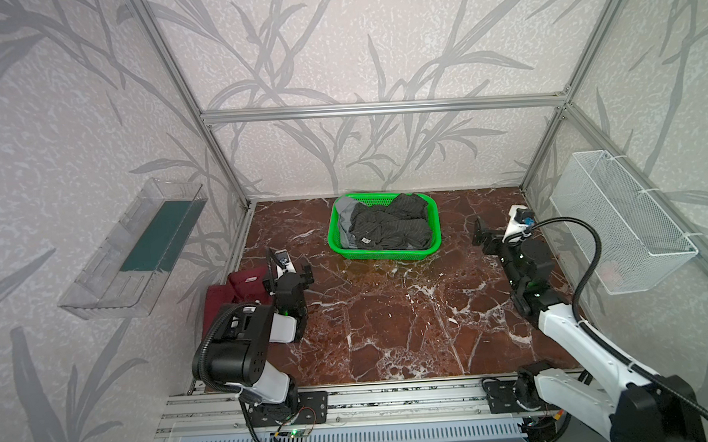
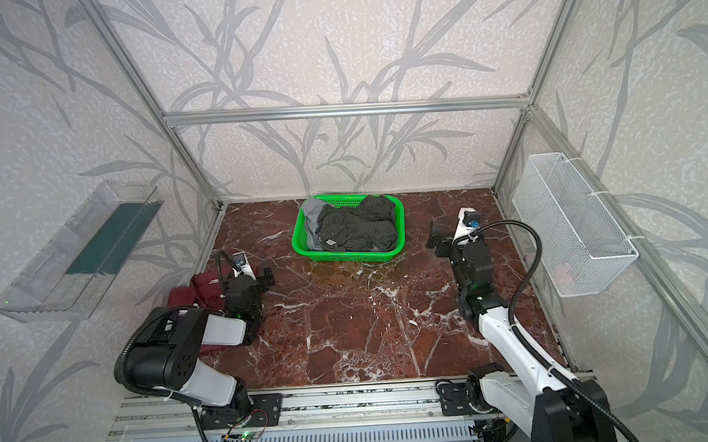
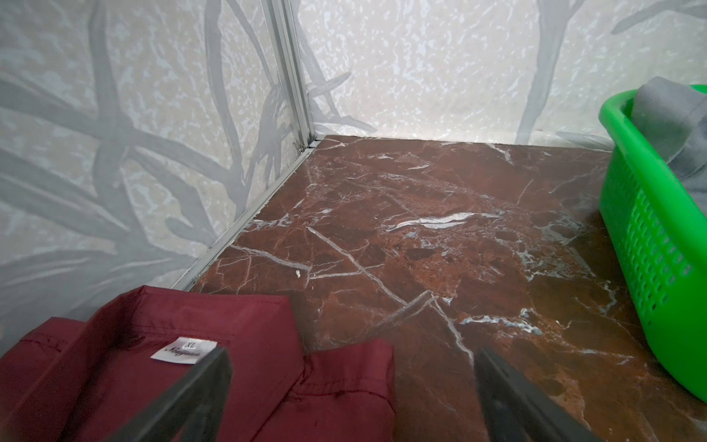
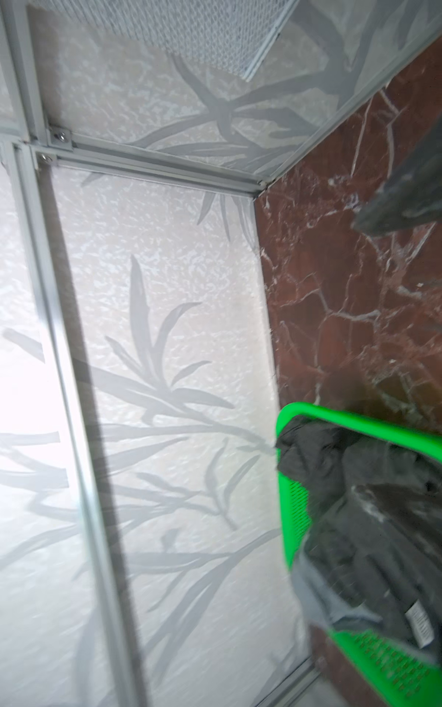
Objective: Fold and stack the long sleeve shirts
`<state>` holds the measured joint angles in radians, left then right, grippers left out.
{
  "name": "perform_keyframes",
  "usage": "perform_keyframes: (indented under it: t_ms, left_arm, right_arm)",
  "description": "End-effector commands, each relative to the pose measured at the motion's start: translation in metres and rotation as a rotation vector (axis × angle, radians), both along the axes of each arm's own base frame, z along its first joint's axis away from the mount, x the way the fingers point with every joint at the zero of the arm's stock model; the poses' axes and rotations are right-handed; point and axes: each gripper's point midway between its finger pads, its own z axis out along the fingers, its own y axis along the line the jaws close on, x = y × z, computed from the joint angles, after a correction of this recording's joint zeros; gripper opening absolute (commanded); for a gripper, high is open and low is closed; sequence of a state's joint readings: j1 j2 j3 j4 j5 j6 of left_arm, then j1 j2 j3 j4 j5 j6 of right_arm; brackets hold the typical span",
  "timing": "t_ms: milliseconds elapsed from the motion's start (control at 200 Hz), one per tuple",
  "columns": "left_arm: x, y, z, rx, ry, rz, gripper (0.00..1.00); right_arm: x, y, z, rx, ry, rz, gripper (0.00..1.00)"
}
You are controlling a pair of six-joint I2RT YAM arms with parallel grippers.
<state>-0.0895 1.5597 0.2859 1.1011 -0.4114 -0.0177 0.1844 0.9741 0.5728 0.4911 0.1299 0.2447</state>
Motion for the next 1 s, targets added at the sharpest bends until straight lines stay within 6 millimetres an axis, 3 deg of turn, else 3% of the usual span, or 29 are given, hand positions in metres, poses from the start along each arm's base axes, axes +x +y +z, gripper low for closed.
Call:
perform_keyframes:
  t_ms: [0,160,240,395,490,565,655,800,995]
  left_arm:
    - [0.000,0.004,0.014,0.023,-0.050,0.021,0.99]
    - [0.006,-0.001,0.036,0.040,0.041,0.014,0.99]
    - [0.003,-0.002,0.055,0.039,0.002,0.021,0.99]
    - [-0.019,0.010,0.129,-0.138,-0.296,0.146,0.99]
    - [-0.040,0.025,0.154,-0.378,-0.382,0.249,0.99]
    - [-0.046,0.015,0.172,-0.457,-0.413,0.163,0.99]
    - [-0.055,0.013,0.183,-0.516,-0.445,0.137,0.99]
    - [-0.056,-0.005,0.187,-0.556,-0.272,0.055,0.99]
    - [-0.059,-0.037,0.184,-0.545,-0.082,-0.104,0.99]
  right_arm:
    - [-0.009,0.026,-0.022,0.132,0.122,0.152,0.99]
    - [-0.007,0.040,-0.025,0.176,0.077,0.234,0.99]
    - [-0.004,0.051,-0.021,0.227,0.081,0.288,0.99]
    - [0.000,0.076,-0.015,0.276,0.185,0.375,0.99]
    - [0.002,0.099,-0.019,0.266,0.301,0.429,0.99]
    - [0.003,0.123,-0.026,0.188,0.412,0.478,0.99]
    - [0.004,0.153,-0.035,0.060,0.517,0.524,0.99]
    - [0.014,0.193,-0.057,-0.022,0.657,0.585,0.99]
    - [0.041,0.217,-0.092,-0.149,0.809,0.545,1.00]
